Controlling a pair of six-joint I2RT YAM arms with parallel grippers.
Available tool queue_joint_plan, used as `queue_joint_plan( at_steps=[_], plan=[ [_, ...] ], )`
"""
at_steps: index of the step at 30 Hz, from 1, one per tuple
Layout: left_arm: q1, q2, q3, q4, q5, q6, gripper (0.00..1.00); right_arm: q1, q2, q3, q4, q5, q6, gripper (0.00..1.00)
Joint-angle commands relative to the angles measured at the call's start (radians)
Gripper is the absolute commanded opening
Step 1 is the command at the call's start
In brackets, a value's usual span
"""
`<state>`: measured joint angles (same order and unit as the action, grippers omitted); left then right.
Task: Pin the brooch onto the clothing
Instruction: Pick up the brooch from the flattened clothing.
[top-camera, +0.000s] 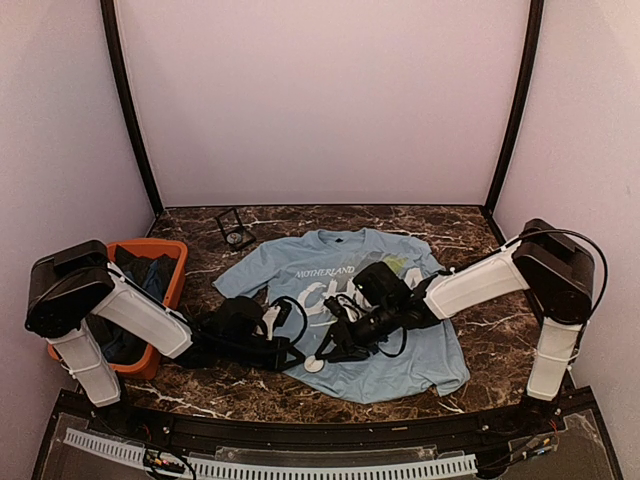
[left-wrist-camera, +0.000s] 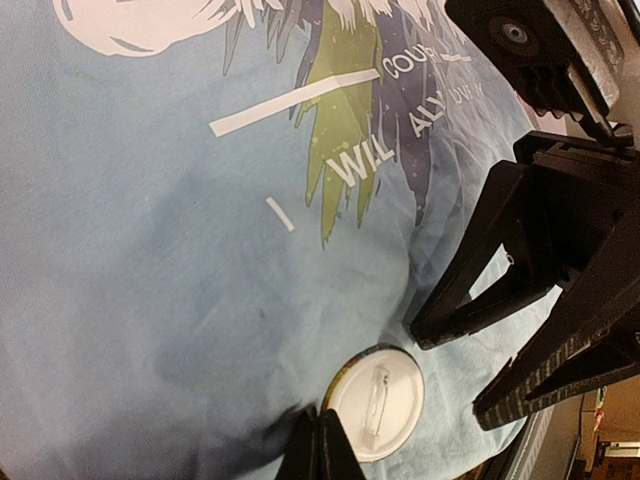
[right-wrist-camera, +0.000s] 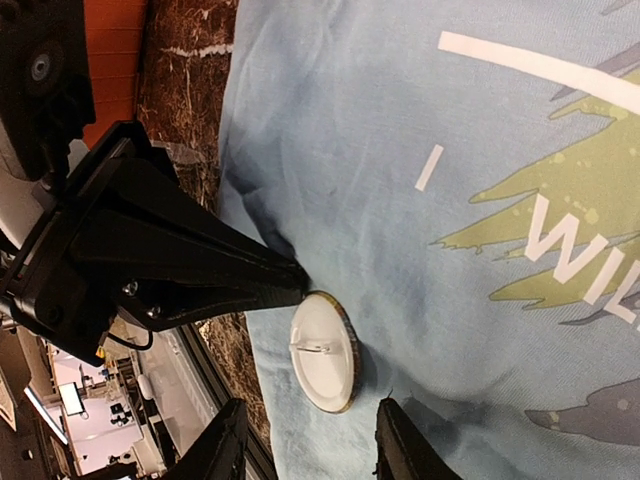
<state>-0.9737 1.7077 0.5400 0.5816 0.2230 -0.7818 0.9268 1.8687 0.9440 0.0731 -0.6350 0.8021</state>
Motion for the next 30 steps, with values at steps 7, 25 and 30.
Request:
queue_joint_plan(
  at_steps=[7,25,30],
  plan=[
    [-0.003,0.018,0.007,-0.020,-0.002,-0.007,0.01,0.005,0.027,-0.016,0.003,-0.022,-0.001,0.41],
    [-0.003,0.033,-0.023,0.029,-0.001,-0.021,0.01,0.011,0.066,0.009,0.073,-0.061,0.044,0.22],
    [-0.003,0.042,-0.024,0.039,0.004,-0.022,0.01,0.010,0.080,0.038,0.041,-0.041,0.020,0.17]
  ],
)
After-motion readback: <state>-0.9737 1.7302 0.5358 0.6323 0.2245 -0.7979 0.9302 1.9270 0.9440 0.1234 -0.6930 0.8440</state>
